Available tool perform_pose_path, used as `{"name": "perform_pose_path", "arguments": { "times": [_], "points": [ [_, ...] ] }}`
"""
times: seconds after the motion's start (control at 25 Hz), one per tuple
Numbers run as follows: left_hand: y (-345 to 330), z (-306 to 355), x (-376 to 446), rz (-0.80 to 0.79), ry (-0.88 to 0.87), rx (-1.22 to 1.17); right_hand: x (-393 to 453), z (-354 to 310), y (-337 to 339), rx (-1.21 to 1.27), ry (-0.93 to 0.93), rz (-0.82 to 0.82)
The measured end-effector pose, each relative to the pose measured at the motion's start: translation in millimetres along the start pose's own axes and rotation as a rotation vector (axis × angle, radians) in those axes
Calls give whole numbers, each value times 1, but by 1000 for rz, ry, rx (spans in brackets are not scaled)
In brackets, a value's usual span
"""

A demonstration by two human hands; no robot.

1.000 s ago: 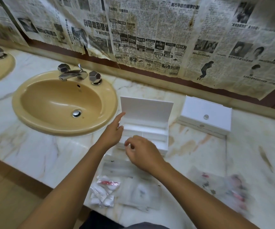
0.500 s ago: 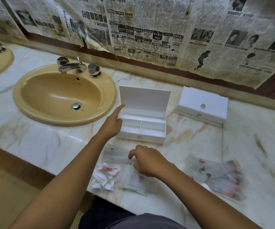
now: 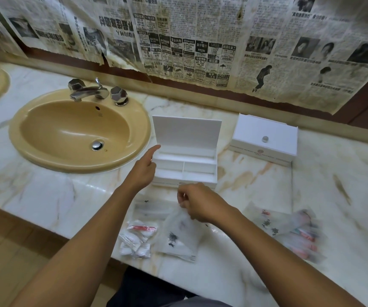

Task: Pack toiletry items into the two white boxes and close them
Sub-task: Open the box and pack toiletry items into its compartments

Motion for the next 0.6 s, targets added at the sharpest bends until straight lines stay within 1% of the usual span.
{"name": "perform_pose_path", "arguments": {
  "times": [0.24, 0.44, 0.52, 0.6],
  "points": [
    [7, -1, 4, -40, -12, -96, 30, -18, 48, -1, 23, 142],
    [14, 2, 6, -86, 44, -185, 54, -48, 95, -119, 49, 370],
    [16, 0, 8, -127, 73, -254, 67, -55, 101, -181, 66, 443],
    [19, -2, 10, -142, 106, -291, 81, -58, 91, -216, 60, 443]
  ]
}}
Point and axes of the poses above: each hand's wrist, its own x-axis towards the middle knuckle, its own y-axis out of the back of the hand, z = x × y, the point moved 7 cm from there along x, towards the middle knuckle, and after that the axes turned 10 degrees about -x, right-handed, at the moved point
